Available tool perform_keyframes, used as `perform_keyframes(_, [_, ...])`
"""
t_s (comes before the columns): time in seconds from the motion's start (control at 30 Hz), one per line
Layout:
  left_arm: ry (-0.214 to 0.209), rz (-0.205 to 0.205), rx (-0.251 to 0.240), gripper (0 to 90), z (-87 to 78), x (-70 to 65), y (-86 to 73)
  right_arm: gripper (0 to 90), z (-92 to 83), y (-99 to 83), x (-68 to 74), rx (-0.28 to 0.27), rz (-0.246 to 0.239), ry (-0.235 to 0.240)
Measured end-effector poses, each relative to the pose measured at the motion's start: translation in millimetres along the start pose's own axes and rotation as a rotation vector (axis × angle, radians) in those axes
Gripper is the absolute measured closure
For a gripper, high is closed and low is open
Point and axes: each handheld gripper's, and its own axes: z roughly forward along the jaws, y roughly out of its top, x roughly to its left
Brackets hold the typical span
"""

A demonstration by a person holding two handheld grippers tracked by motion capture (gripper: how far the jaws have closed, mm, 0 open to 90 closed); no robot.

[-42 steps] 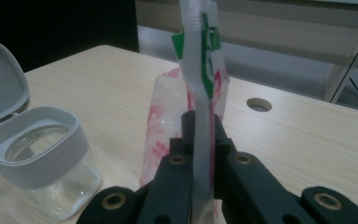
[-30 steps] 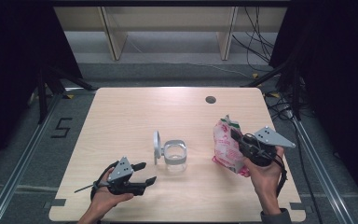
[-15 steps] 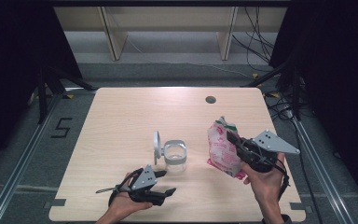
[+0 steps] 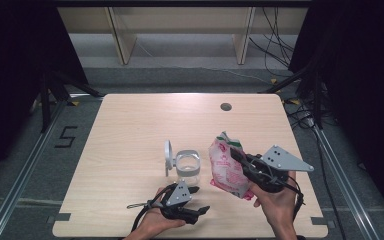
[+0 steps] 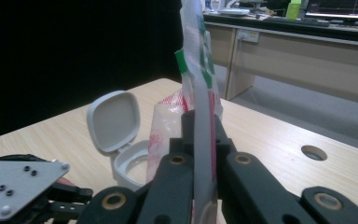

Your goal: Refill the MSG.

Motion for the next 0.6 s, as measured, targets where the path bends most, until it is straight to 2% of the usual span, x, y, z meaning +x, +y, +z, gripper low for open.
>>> perform_keyframes(0.03, [0.007, -0.010, -0.010, 30.8, 1.6, -0.3, 0.7, 90.0, 0.8, 0.1, 2.4, -0.008, 0.011, 0.004])
perform_keyframes(0.07, [0.006, -0.006, -0.006, 31.0, 2.5, 1.3, 1.4, 90.0, 0.1, 0.6, 2.0, -0.006, -0.019, 0.003])
perform_keyframes(0.1, [0.024, -0.011, -0.015, 31.4, 3.7, 0.7, 1.9, 90.0, 0.8, 0.6, 4.7, -0.010, -0.001, 0.009])
perform_keyframes(0.13, [0.010, -0.012, -0.018, 31.8, 5.5, 1.6, 2.7, 90.0, 0.5, 1.0, 7.0, -0.002, 0.010, 0.012])
perform_keyframes(0.17, [0.020, -0.009, -0.018, 32.2, 6.3, 1.5, 3.1, 90.0, 0.4, 1.1, 8.1, 0.005, -0.003, 0.026])
perform_keyframes(0.2, [0.033, -0.002, -0.014, 32.5, 7.1, 1.6, 3.7, 90.0, 1.4, 0.9, 9.6, -0.001, 0.009, 0.033])
perform_keyframes(0.23, [0.019, -0.002, -0.017, 32.7, 8.9, 2.1, 3.9, 90.0, 0.0, 1.4, 10.8, 0.011, 0.012, 0.026])
perform_keyframes(0.3, [0.026, 0.005, -0.017, 33.8, 11.9, 2.4, 3.5, 90.0, 0.8, 1.9, 12.4, 0.013, 0.001, 0.045])
perform_keyframes(0.33, [0.021, 0.001, -0.016, 34.1, 13.2, 2.6, 3.4, 90.0, 0.6, 2.3, 14.0, 0.011, 0.007, 0.031])
perform_keyframes(0.37, [0.027, 0.001, -0.017, 34.2, 13.8, 2.3, 3.5, 90.0, 1.0, 2.3, 13.9, -0.003, -0.007, 0.035])
perform_keyframes(0.4, [0.039, 0.001, -0.020, 34.7, 14.2, 1.5, 3.7, 90.0, 0.5, 2.6, 15.4, 0.008, 0.009, 0.046])
perform_keyframes(0.43, [0.042, 0.006, -0.020, 34.9, 14.6, 1.9, 4.0, 90.0, 0.4, 3.4, 14.7, 0.001, -0.018, 0.045])
perform_keyframes(0.47, [0.058, 0.020, -0.015, 34.9, 15.0, 3.4, 4.1, 90.0, 1.1, 3.6, 17.1, 0.005, 0.002, 0.060])
perform_keyframes(0.5, [0.037, 0.000, -0.028, 34.9, 16.4, 3.4, 4.1, 90.0, 1.3, 4.1, 18.4, 0.007, 0.000, 0.064])
perform_keyframes(0.57, [0.061, 0.004, -0.028, 34.9, 17.0, 3.1, 4.7, 90.0, 2.3, 4.5, 20.5, 0.000, -0.007, 0.074])
perform_keyframes(0.6, [0.056, 0.010, -0.035, 35.4, 18.5, 3.0, 4.5, 90.0, 2.8, 4.8, 20.6, -0.004, -0.020, 0.079])
